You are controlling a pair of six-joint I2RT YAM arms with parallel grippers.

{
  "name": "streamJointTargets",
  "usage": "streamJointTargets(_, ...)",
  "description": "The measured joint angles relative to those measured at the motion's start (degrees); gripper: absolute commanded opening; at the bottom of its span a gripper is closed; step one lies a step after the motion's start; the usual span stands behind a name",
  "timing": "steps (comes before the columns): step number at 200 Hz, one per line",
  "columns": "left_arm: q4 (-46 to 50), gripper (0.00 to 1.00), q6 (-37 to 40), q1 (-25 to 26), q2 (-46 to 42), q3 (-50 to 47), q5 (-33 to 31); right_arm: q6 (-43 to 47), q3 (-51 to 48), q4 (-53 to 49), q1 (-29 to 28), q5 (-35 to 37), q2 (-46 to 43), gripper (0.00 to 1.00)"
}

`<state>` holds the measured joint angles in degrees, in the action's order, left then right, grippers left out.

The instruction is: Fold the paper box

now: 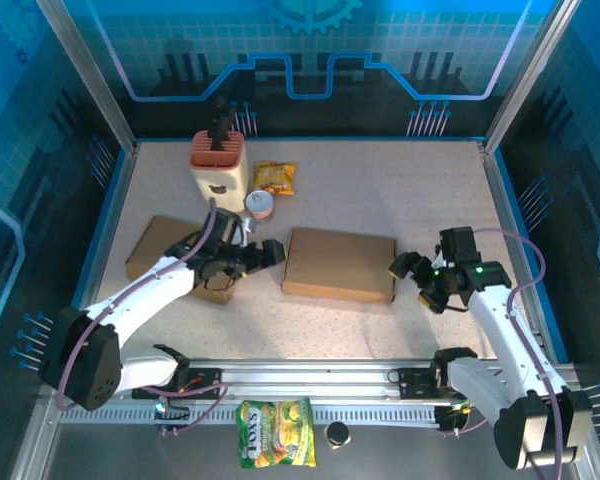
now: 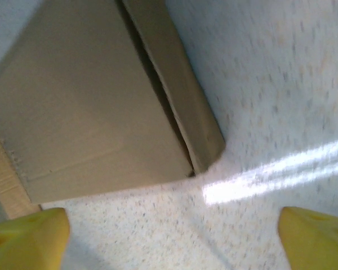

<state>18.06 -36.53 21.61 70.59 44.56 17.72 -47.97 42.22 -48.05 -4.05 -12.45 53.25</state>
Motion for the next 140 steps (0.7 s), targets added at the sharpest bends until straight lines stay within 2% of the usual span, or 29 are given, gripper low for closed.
streamJointTargets(31,0.96,0.99,2.45,-5.46,-8.33,2.14,-5.99,8.0,5.86,4.98,0.0,8.96,-0.42,1.0)
streamJointTargets(51,1.29,0.99,4.92,-6.73,-13.68,2.91,-17.59,13.11,6.03,11.67,0.39,15.8,-0.55,1.0)
streamJointTargets(69,0.22,0.99,8.9,-7.65,-16.31,1.49,-29.49,19.26,-0.52,22.95,0.5,20.85,-1.6,1.0)
streamJointTargets(90,-8.39,0.99,17.22,-9.68,-17.7,-7.04,-36.85,27.17,-13.38,38.34,-0.09,24.41,-2.19,1.0)
streamJointTargets(109,-16.5,0.99,22.36,-13.2,-17.55,-17.22,-37.77,32.33,-21.09,48.43,-0.24,25.55,0.96,1.0)
streamJointTargets(140,-32.48,0.99,23.98,-22.56,-13.2,-28.59,-33.0,37.73,-24.46,65.61,-0.39,25.42,10.78,1.0)
